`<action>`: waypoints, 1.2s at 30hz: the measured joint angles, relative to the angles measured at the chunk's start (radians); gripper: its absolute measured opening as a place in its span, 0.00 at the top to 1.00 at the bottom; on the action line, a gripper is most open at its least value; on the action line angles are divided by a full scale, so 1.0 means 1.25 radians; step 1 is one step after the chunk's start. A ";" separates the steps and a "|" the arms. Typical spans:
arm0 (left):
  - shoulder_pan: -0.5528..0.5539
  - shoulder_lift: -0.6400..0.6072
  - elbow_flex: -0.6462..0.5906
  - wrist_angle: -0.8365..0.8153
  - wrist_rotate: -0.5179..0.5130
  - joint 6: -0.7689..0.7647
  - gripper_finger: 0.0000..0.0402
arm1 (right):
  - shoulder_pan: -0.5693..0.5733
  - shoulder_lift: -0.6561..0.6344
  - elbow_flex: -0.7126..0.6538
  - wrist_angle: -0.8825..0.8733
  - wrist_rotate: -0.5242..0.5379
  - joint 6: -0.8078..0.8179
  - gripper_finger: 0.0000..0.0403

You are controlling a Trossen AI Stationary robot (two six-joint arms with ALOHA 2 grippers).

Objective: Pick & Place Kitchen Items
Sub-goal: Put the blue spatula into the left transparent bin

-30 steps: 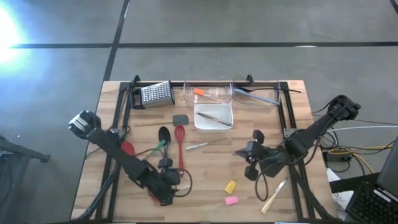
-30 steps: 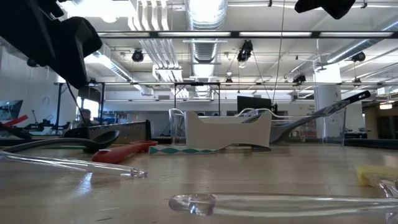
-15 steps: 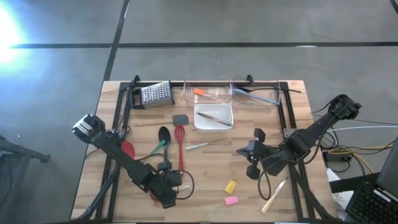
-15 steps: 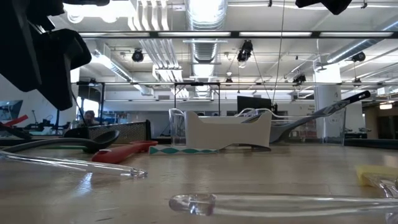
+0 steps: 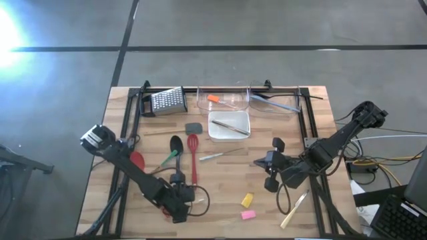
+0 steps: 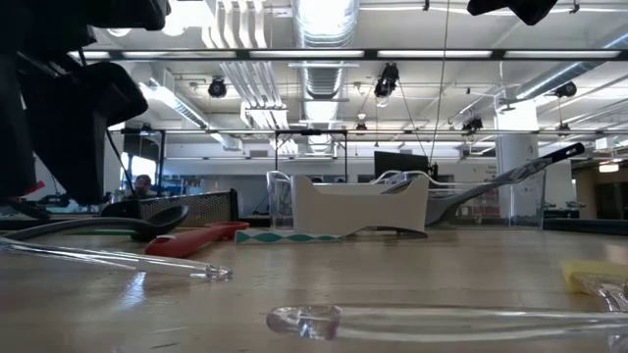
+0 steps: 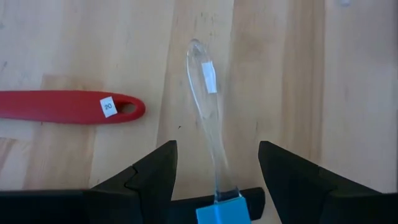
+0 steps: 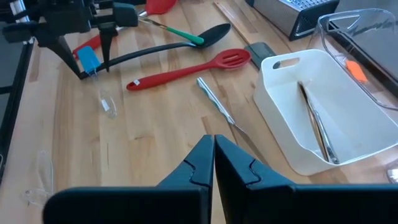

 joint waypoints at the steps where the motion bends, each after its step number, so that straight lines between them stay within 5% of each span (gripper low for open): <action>1: 0.000 0.003 0.000 0.000 0.000 0.000 0.42 | 0.000 0.000 0.000 0.000 0.000 0.000 0.98; 21: 0.002 0.085 -0.001 0.008 0.012 0.024 0.45 | 0.000 0.000 -0.001 0.003 0.000 -0.015 0.98; 26: 0.004 0.085 0.000 0.017 0.012 0.025 0.58 | 0.000 0.000 -0.001 0.005 0.014 -0.021 0.98; 33: 0.011 0.085 0.020 0.016 0.014 0.032 0.91 | 0.000 0.000 -0.001 0.006 0.018 -0.023 0.98; 36: 0.016 0.085 0.038 0.007 0.029 0.050 0.92 | 0.000 0.000 -0.001 0.006 0.018 -0.023 0.98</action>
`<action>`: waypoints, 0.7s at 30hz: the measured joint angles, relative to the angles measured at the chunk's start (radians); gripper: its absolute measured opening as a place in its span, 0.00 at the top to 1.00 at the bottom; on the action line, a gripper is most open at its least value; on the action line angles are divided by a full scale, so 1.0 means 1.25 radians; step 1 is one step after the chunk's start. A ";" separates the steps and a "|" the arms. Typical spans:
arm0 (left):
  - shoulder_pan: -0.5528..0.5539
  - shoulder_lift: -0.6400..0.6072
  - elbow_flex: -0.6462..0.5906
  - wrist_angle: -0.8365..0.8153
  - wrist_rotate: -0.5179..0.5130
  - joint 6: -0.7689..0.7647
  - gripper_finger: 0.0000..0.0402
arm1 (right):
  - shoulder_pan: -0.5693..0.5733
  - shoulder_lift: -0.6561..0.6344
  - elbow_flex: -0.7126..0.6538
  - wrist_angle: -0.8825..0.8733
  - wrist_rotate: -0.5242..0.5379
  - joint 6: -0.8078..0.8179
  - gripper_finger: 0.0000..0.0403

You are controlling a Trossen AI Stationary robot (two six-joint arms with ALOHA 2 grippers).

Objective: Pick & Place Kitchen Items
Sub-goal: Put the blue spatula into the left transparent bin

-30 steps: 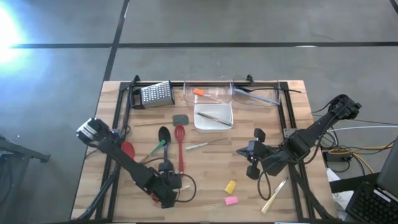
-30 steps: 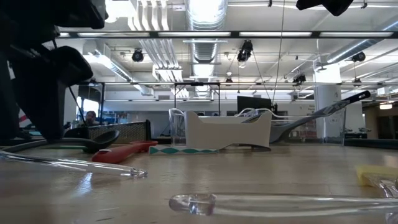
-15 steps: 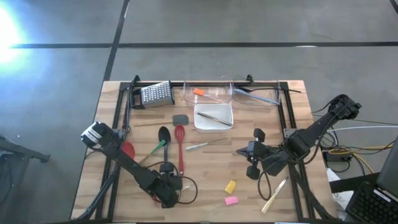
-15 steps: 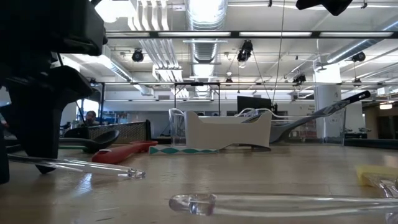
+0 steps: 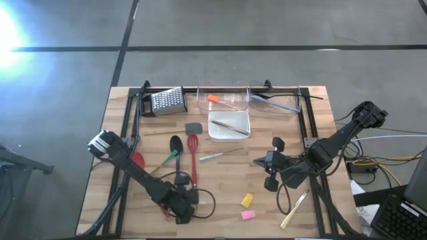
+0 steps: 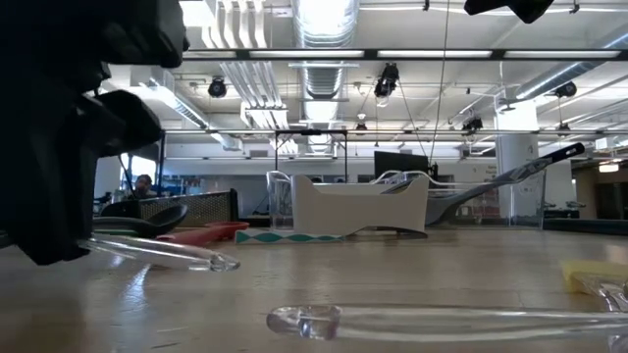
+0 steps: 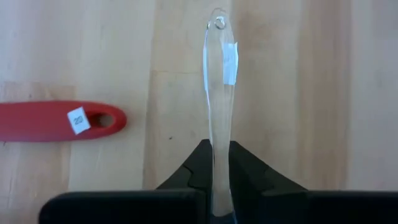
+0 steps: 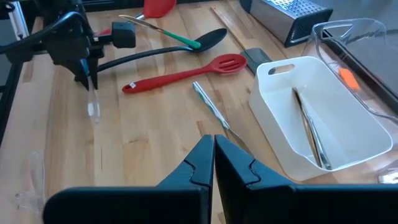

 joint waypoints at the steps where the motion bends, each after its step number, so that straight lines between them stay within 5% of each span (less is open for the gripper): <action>1: 0.001 0.000 0.011 -0.013 0.012 0.007 0.92 | 0.000 0.000 0.000 0.000 0.000 0.000 0.98; 8: 0.000 0.000 0.172 -0.270 0.027 0.144 0.92 | 0.000 -0.002 0.000 -0.001 0.003 -0.008 0.98; 13: 0.008 -0.005 0.305 -0.439 -0.165 0.325 0.92 | 0.000 -0.004 0.000 0.000 0.003 -0.016 0.98; 16: 0.042 -0.035 0.330 -0.438 -0.263 0.427 0.92 | 0.000 -0.004 0.000 0.000 0.003 -0.017 0.98; 21: 0.162 -0.129 0.278 -0.315 -0.296 0.593 0.92 | 0.000 -0.004 0.000 0.000 0.003 -0.017 0.98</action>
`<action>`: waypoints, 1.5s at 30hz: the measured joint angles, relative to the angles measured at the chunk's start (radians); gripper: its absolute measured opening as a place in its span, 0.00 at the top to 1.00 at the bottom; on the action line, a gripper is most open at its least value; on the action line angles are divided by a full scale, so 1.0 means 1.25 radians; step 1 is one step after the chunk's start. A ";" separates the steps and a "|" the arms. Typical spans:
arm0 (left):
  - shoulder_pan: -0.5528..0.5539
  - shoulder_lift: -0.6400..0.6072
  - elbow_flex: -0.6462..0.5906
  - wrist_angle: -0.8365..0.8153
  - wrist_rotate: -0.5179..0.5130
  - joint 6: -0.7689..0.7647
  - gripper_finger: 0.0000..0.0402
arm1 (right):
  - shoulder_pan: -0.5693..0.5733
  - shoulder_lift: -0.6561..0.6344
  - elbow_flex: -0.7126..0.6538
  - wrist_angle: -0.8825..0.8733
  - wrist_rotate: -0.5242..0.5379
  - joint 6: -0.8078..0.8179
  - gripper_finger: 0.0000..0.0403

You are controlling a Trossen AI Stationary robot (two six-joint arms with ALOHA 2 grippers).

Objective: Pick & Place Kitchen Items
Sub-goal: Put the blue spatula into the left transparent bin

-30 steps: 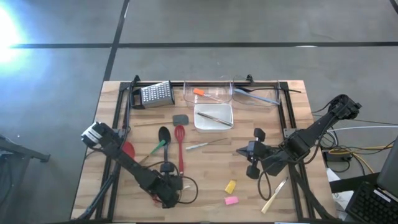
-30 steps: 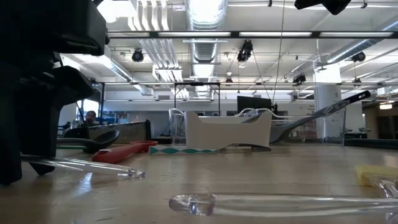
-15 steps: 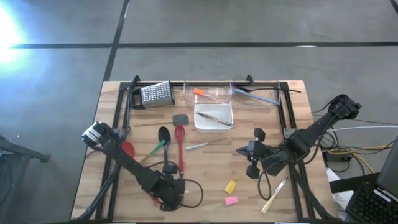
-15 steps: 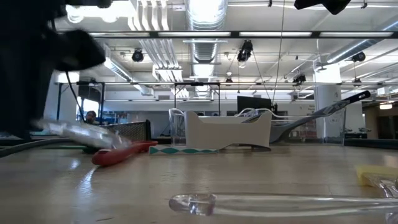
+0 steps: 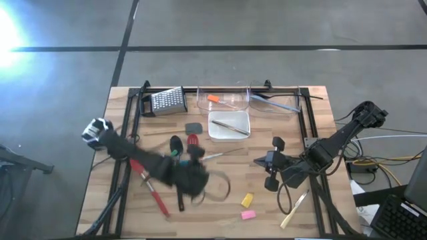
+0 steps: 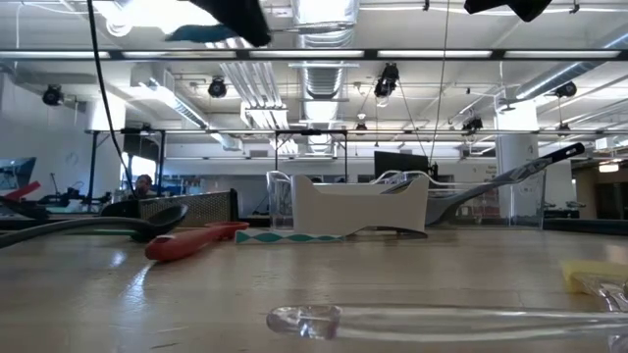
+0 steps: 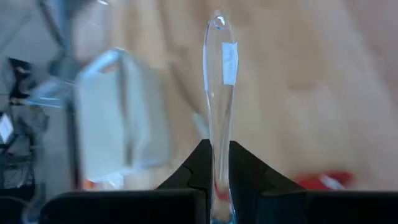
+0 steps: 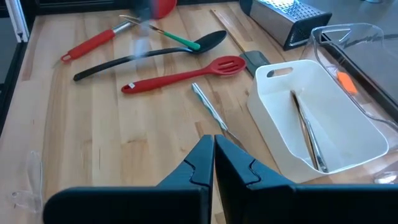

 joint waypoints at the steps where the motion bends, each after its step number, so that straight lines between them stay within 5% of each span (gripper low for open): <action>1: 0.034 -0.023 -0.021 0.043 0.003 0.042 0.92 | 0.000 0.000 0.000 0.000 0.000 0.000 0.98; 4: 0.153 -0.093 -0.095 0.198 0.063 0.168 0.92 | 0.000 0.000 0.000 0.001 0.000 0.000 0.98; 10: 0.440 -0.182 -0.233 0.517 0.413 0.273 0.92 | 0.000 0.000 0.000 0.006 0.000 -0.002 0.98; 18: 0.706 -0.124 -0.273 0.740 0.653 0.366 0.92 | 0.000 0.000 0.000 0.006 0.013 -0.032 0.98; 27: 0.795 0.061 -0.178 0.745 0.677 0.449 0.92 | 0.000 0.000 0.000 0.006 0.021 -0.043 0.98; 39: 0.832 0.269 0.066 0.476 0.674 0.536 0.92 | 0.000 0.000 0.000 0.022 0.020 -0.024 0.98; 45: 0.850 0.325 0.105 0.455 0.673 0.602 0.92 | 0.000 0.000 0.000 0.025 0.022 -0.005 0.98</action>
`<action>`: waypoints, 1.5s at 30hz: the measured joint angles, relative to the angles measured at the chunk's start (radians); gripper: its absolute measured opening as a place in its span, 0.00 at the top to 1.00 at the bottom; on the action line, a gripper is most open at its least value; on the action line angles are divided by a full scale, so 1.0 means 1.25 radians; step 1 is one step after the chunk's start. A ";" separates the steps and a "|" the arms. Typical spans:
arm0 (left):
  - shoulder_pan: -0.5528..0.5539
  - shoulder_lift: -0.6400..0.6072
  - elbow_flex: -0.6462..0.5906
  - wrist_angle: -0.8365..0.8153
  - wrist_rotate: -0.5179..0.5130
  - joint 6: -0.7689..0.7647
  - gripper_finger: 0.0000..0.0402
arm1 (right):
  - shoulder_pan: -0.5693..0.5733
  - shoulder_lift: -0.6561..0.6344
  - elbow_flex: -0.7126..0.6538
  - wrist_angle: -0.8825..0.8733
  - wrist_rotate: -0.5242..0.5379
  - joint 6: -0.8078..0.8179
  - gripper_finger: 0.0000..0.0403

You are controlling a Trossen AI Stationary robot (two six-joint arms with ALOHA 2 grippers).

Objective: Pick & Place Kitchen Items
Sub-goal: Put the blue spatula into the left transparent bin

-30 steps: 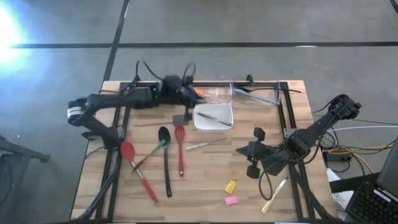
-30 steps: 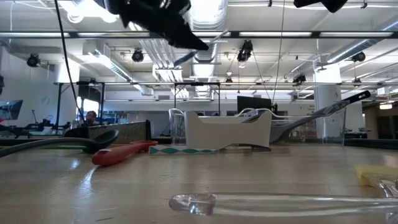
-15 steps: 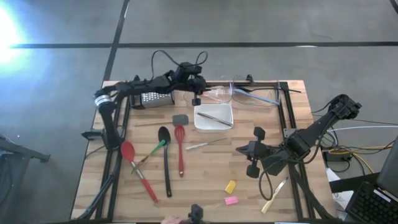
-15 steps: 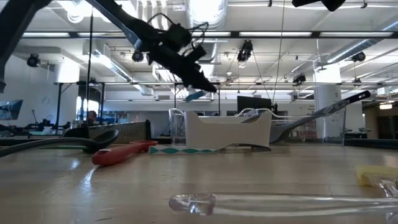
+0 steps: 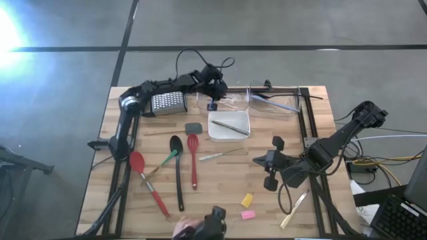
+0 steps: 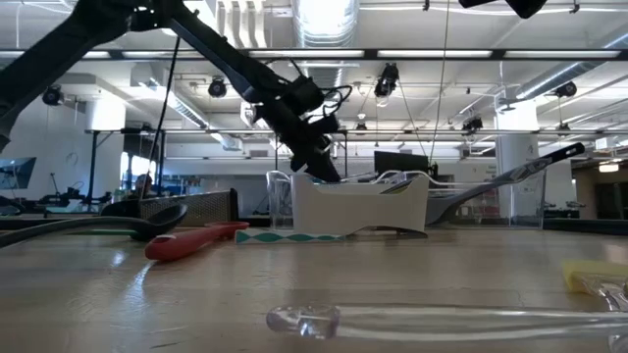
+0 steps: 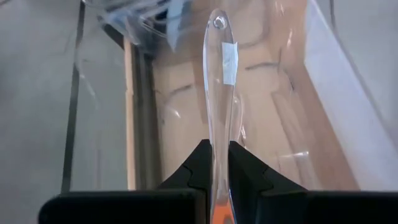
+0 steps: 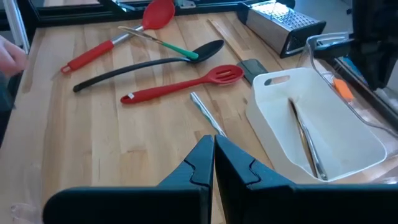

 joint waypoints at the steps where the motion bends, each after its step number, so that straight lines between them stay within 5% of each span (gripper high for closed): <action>1: 0.002 0.009 0.004 0.001 0.002 0.008 0.92 | 0.000 0.000 0.000 0.002 0.005 0.000 0.98; 14: 0.018 0.043 0.016 -0.052 0.023 -0.006 0.92 | -0.004 0.000 0.000 0.003 0.060 -0.002 0.98; 22: 0.022 0.044 0.124 -0.133 -0.050 0.040 0.92 | -0.012 0.000 0.000 0.004 0.061 0.001 0.98; 36: 0.032 0.145 0.303 -0.301 -0.012 0.116 0.92 | -0.012 0.000 0.000 0.004 0.061 0.003 0.98; 45: 0.024 0.189 0.312 -0.315 0.025 0.060 0.92 | -0.012 0.000 0.000 0.002 0.061 -0.001 0.98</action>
